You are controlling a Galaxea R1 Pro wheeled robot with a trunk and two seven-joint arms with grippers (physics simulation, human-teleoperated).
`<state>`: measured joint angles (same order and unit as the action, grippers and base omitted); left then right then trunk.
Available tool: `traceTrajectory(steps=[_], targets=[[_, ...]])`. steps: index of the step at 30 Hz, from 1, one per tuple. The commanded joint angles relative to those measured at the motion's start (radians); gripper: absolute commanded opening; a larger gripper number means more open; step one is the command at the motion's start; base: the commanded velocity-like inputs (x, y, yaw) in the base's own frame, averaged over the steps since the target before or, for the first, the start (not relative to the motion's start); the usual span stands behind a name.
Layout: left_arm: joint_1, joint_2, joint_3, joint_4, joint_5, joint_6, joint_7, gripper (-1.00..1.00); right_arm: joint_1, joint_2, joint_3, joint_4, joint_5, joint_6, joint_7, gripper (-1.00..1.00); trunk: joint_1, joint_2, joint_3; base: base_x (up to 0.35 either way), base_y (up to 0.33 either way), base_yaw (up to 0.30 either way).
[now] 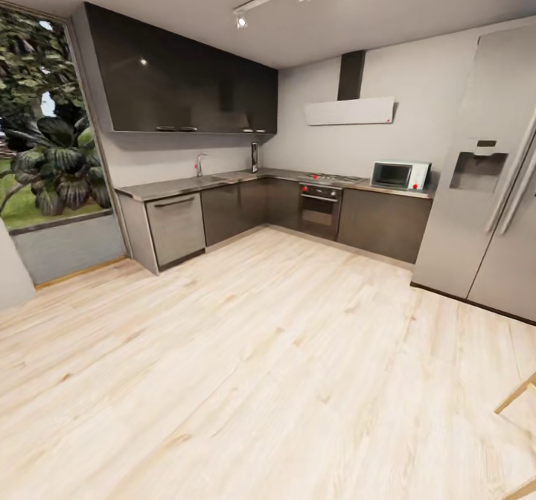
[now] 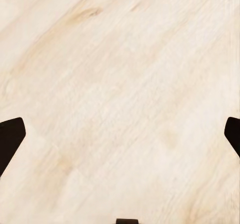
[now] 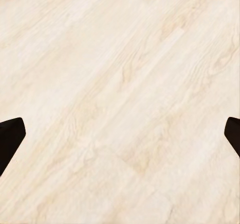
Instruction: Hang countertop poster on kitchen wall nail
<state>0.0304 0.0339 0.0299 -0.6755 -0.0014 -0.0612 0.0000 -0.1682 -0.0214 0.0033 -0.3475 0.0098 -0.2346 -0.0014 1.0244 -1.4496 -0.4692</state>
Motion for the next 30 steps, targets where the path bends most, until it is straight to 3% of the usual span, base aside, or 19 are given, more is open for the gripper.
traceTrajectory(steps=[1, 30], targets=[[0.000, 0.000, 0.001, -0.001, 0.000, -0.002, 0.000, 1.00, -0.001, 0.000, 0.000, 0.001, 0.001, -0.003, 0.000, 1.00, 0.001, 0.000, -0.001, 0.337, 0.001, 0.000], [0.000, 0.000, 0.001, -0.001, 0.000, -0.003, 0.000, 1.00, -0.001, 0.000, 0.001, 0.001, 0.001, -0.003, 0.000, 1.00, 0.001, 0.000, -0.001, 0.337, 0.000, 0.000]])
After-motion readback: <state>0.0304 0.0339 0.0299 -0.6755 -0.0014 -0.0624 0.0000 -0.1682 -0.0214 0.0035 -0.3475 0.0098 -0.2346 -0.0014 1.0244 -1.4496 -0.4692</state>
